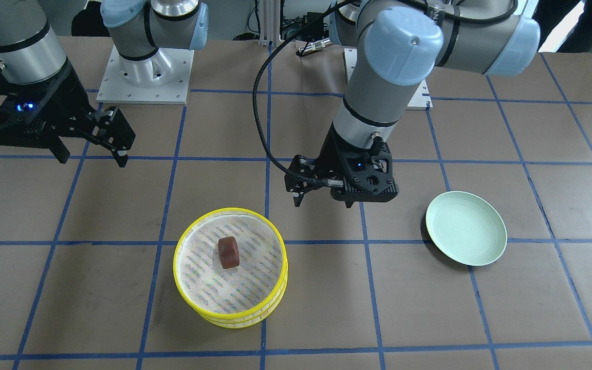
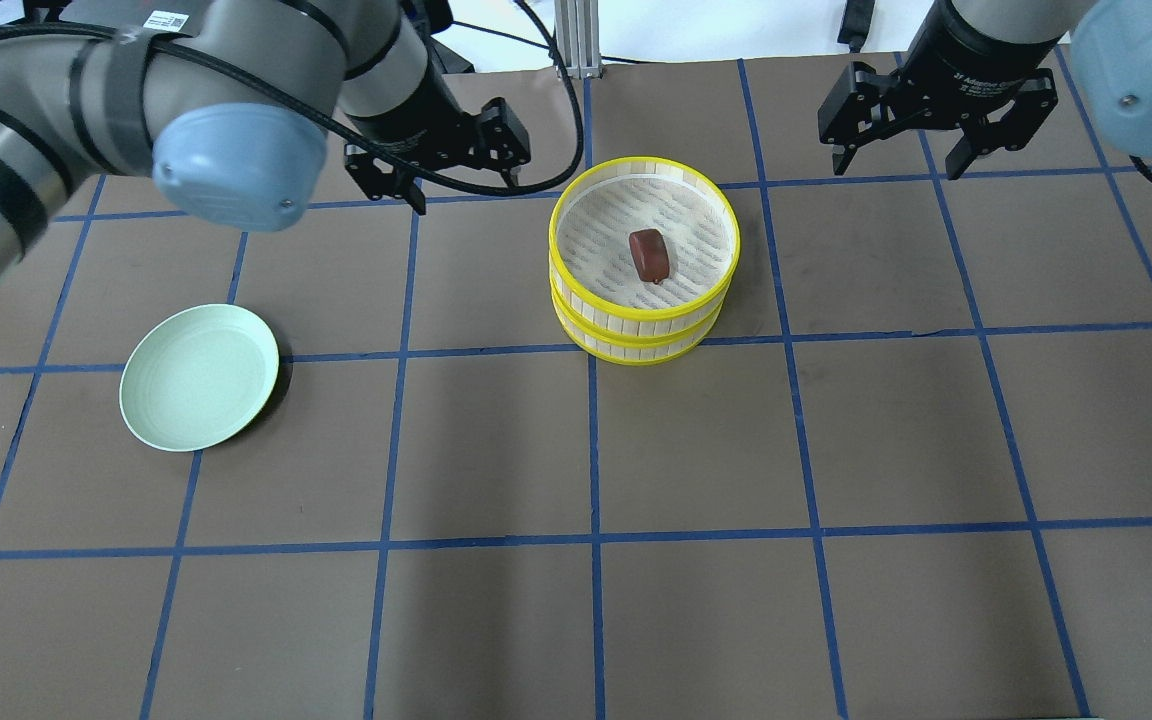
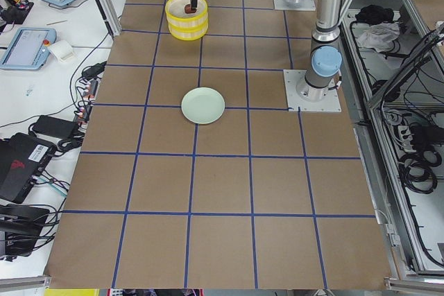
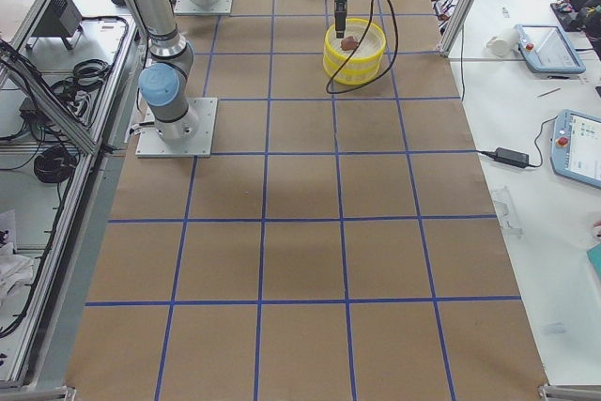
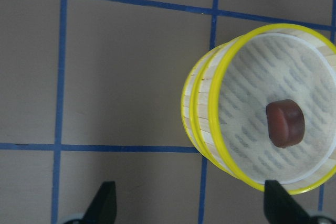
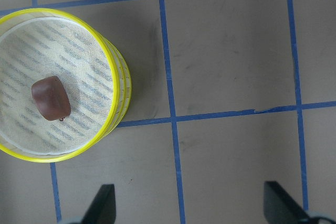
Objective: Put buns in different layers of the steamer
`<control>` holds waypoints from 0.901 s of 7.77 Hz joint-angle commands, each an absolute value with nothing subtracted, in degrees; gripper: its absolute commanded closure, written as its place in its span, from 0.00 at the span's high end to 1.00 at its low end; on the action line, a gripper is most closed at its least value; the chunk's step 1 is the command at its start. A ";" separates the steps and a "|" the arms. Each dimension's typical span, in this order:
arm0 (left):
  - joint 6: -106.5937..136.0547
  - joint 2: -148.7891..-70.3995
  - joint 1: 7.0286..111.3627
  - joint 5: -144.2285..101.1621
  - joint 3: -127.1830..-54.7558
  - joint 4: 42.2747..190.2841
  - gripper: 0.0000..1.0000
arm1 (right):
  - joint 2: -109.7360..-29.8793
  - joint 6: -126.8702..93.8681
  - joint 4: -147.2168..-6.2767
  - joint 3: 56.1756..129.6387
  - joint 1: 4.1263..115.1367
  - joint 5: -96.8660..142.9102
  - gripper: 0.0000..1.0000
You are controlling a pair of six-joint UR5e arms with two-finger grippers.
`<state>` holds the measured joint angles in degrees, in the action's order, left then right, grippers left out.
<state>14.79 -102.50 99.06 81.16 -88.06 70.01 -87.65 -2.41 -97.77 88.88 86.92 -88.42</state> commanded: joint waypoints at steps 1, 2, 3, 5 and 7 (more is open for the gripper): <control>10.11 -97.75 88.29 81.47 -89.03 77.23 1.00 | -87.28 -2.46 -100.53 89.03 86.92 -88.07 1.00; 9.41 -96.69 85.28 81.47 -89.12 79.69 1.00 | -87.36 -2.46 -100.29 88.95 86.92 -88.59 1.00; 8.10 -95.20 84.04 83.13 -89.12 81.46 1.00 | -87.36 -2.46 -100.37 88.95 86.92 -88.77 1.00; 6.42 -93.61 84.02 87.36 -89.99 84.01 1.00 | -87.36 -2.46 -100.37 88.95 86.92 -88.94 1.00; 6.33 -92.38 84.37 88.42 -92.80 84.37 1.00 | -87.54 -2.37 -100.63 88.86 86.84 -88.77 1.00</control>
